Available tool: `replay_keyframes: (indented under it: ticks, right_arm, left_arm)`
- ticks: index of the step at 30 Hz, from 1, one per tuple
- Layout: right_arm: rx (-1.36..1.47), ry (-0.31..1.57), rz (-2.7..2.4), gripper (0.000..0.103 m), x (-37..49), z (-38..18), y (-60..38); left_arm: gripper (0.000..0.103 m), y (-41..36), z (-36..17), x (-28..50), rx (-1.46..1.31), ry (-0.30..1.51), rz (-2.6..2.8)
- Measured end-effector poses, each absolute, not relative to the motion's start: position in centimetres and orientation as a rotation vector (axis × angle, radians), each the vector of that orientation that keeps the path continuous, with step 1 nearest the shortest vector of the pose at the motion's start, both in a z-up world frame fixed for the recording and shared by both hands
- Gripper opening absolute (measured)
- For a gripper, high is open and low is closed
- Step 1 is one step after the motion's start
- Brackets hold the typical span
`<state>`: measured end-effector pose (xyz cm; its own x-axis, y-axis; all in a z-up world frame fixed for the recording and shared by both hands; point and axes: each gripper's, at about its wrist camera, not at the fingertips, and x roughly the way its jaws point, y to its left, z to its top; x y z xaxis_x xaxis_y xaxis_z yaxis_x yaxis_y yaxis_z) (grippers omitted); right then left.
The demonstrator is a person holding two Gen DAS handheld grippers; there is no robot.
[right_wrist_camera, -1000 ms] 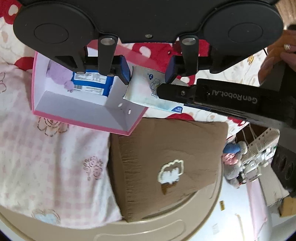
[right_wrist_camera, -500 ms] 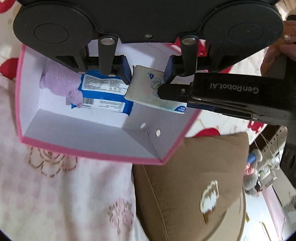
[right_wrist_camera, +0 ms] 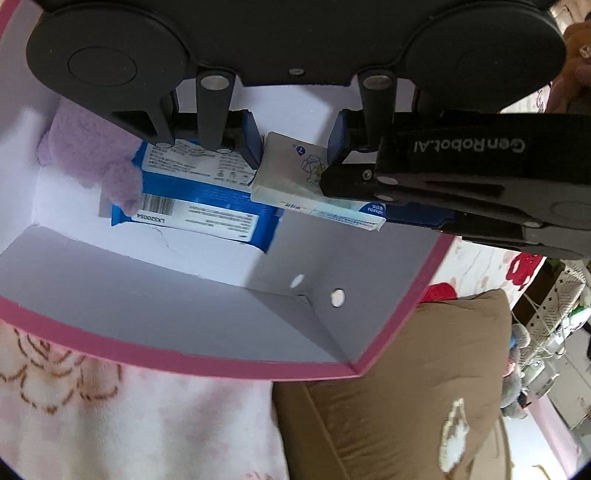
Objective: Organize objects
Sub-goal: 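Lower the white wipe pack into the box beside the blue pack, then open the left gripper and withdraw it from the pink box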
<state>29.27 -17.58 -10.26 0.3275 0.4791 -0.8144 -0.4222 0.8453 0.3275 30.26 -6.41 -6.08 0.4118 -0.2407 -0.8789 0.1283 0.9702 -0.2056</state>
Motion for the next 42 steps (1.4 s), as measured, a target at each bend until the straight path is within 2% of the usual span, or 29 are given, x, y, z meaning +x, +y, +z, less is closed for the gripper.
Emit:
replay_keyframes:
  ticks: [8,13,16,19,28,33,36,42]
  right_arm:
    - [0.065,1.152,0.601,0.042,30.6,-11.2,-17.3]
    - [0.116,1.169,0.597,0.034,30.8,-11.9,-17.7]
    - [0.144,1.176,0.594,0.028,31.1,-12.1,-17.9]
    - [0.146,1.184,0.584,0.026,31.2,-12.1,-17.7]
    - [0.194,1.205,0.538,0.025,31.3,-12.5,-16.3]
    - [0.144,1.158,0.53,0.026,30.3,-11.7,-16.2]
    - [0.019,1.074,0.552,0.027,28.1,-9.8,-16.5]
    - [-0.106,0.953,0.581,0.029,24.3,-6.5,-17.3]
  left_arm:
    - [0.038,-7.0,-6.0,30.1,-0.08,1.089,-0.194]
    - [0.033,-7.1,-6.0,30.4,-0.063,1.098,-0.181]
    - [0.033,-7.0,-5.8,30.4,-0.079,1.092,-0.178]
    - [0.033,-7.2,-5.5,30.2,-0.086,1.07,-0.176]
    - [0.033,-6.4,-4.2,29.7,-0.125,1.009,-0.188]
    - [0.033,-5.9,-3.2,29.0,-0.138,0.997,-0.203]
    - [0.038,-5.6,-2.4,28.1,-0.14,0.998,-0.22]
    - [0.036,-4.7,-1.2,25.8,-0.155,1.009,-0.239]
